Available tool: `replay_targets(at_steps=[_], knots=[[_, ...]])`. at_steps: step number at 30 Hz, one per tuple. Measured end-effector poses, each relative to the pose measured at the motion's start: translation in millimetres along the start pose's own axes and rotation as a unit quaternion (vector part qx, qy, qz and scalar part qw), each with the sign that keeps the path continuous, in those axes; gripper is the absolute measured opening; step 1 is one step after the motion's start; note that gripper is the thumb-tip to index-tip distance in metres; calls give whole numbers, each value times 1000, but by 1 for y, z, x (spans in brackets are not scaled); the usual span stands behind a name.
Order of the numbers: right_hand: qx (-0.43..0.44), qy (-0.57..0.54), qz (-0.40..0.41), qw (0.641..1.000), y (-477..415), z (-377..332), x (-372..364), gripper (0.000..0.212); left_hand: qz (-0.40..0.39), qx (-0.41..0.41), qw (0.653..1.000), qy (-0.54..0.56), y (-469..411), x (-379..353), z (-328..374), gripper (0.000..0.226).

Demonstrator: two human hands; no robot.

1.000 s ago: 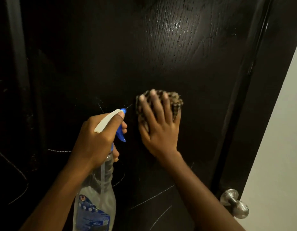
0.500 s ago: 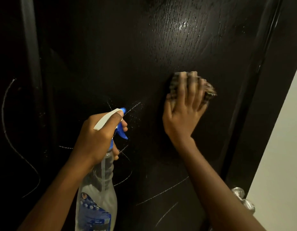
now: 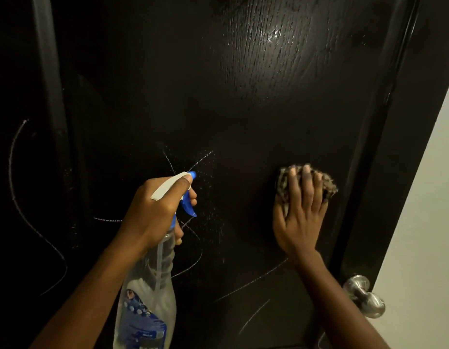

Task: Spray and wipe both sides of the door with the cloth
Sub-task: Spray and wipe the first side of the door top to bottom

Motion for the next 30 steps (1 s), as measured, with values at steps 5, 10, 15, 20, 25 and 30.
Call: replay_targets(at_steps=[5,10,15,20,25,30], knots=[[-50,-43,53,996,-76,-62,-13,74,25,18,999,-15,7,18,-16,42],[73,-16,-6,997,-82,-142,-53,73,84,12,995,-50,13,46,-26,40],[245,8,-133,960,35,-147,-94,73,113,-2,991,-67,13,66,-31,39],[141,48,-99,984,69,-90,-69,83,80,13,996,-40,12,79,-41,39],[-53,-5,51,997,-35,-119,-56,74,64,0,997,-43,16,87,-44,39],[124,23,-61,990,-24,-172,-88,76,33,0,999,-35,11,91,-46,39]])
Point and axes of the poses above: each hand's wrist, its own y-axis away from the middle knuckle, its own x-axis out of the back of the hand, z = x × y, the point moved 2 cm from there along -y, towards the middle knuckle, and after that the axes turned 15 degrees about -y, right-handed, at the moved point
